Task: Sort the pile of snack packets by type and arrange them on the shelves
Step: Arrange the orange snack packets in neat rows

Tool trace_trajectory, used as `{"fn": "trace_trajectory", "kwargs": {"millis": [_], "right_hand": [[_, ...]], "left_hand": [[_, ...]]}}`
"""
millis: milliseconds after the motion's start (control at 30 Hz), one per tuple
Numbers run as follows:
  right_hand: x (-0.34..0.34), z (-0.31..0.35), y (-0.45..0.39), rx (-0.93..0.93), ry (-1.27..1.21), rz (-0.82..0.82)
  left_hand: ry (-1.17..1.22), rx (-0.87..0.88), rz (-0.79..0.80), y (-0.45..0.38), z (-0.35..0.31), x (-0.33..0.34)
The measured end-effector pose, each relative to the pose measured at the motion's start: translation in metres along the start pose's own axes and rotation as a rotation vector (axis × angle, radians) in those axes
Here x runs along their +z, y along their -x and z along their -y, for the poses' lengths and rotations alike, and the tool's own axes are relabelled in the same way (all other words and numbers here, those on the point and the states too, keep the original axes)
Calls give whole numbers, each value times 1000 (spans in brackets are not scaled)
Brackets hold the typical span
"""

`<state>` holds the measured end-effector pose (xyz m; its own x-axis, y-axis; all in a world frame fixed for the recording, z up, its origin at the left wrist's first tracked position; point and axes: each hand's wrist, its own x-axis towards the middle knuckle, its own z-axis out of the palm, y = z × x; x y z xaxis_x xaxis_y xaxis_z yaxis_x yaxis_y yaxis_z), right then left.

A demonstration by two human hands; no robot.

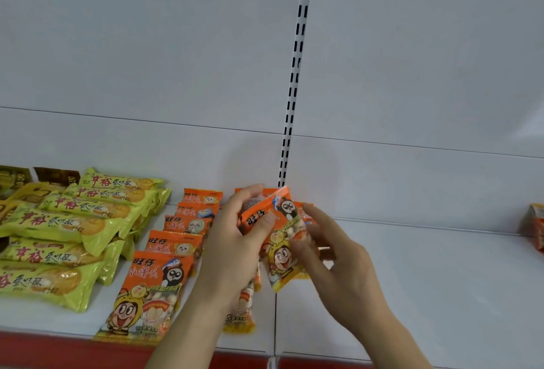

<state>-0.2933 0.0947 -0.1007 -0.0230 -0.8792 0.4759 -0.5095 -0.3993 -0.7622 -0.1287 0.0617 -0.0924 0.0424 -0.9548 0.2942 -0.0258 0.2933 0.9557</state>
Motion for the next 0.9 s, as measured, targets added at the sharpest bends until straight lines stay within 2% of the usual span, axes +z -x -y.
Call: {"fn": "trace_trajectory", "kwargs": {"millis": [67,233,367,433,533,600,700,800,900], "right_hand": [[-3,4,0,49,-62,16],[-14,0,-8,147,-104,-140],[-7,5,1,147,-133,47],[-10,0,0,174,-101,-13],[-23,-19,-5,310,-1,-155],[-23,-27,-2,368,44,-118],[-7,-31,7,264,150,-11],[9,-44,15,128,510,129],[12,-57,19,81,676,93]], "left_hand": [[28,-22,-7,-1,0,0],[-38,-33,7,-2,4,-2],[-170,10,36,-4,2,0],[-221,39,23,-3,3,-1],[-194,32,-18,-4,3,-9],[-165,24,-46,-7,5,-16],[-152,22,-74,-9,9,-19],[-155,2,-66,-6,9,-17],[-167,-18,-51,-3,9,-16]]}}
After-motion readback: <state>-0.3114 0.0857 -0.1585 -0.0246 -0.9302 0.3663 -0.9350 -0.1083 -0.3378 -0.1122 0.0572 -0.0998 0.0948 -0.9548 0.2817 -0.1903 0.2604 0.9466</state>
